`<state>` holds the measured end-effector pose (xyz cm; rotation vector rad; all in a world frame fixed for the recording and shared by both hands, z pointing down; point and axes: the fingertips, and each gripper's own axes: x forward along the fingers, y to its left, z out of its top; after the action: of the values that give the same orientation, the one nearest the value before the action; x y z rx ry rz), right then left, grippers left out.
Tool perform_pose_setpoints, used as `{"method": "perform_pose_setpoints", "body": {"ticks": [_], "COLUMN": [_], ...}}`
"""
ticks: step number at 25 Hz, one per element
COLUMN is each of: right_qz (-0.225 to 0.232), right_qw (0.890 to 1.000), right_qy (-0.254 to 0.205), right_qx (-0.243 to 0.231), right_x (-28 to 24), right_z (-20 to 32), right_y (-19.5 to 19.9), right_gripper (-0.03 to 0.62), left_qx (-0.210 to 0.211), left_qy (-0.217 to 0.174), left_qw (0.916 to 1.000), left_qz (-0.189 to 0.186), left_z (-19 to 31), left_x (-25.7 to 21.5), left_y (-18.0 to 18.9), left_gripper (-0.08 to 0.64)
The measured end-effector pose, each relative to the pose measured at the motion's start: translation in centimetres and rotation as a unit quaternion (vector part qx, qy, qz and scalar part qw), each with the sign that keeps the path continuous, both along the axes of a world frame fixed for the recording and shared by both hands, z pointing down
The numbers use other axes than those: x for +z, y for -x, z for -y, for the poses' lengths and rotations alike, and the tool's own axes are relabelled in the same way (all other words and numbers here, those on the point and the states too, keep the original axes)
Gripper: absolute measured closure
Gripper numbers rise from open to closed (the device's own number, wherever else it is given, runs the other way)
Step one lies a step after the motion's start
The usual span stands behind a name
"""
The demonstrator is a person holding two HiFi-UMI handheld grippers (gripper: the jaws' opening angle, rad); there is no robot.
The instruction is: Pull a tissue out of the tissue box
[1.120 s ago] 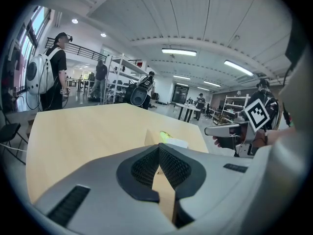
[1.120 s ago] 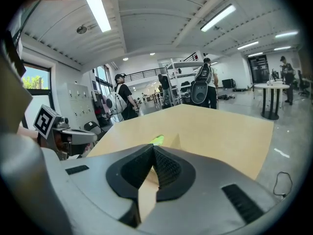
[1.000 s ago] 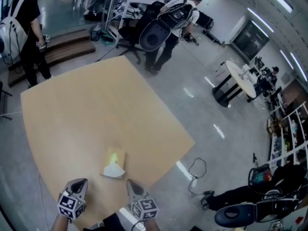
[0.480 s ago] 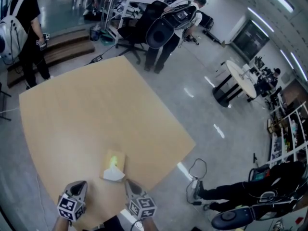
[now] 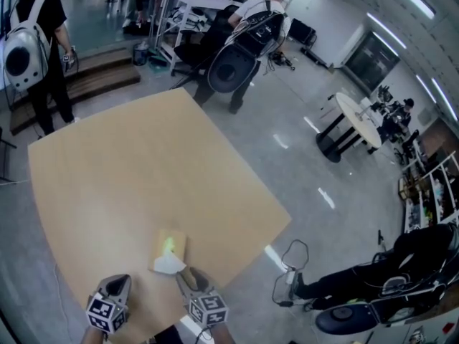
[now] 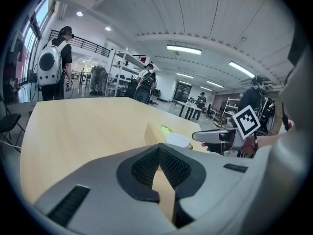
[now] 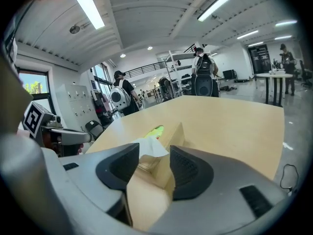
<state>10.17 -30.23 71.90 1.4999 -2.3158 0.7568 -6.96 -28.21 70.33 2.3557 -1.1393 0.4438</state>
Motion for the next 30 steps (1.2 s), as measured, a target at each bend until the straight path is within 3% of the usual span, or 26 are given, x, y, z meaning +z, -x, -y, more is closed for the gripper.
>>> {"method": "perform_pose_setpoints", "body": {"ticks": [22, 30], "right_qz": [-0.015, -0.024], "right_qw": [1.000, 0.999], "right_qy": [0.002, -0.005], "right_qx": [-0.018, -0.022], "right_x": [1.4, 1.3], "right_z": [2.2, 1.8], "right_y": [1.8, 1.2], "right_gripper": [0.394, 0.433], "left_qx": [-0.007, -0.008], "left_qy": [0.007, 0.009], "left_qw": [0.9999, 0.9999], "left_qz": [0.005, 0.008], "left_z": [0.5, 0.2], "left_x": [0.5, 0.7], "left_y": [1.4, 0.7], "left_gripper": [0.552, 0.552]}}
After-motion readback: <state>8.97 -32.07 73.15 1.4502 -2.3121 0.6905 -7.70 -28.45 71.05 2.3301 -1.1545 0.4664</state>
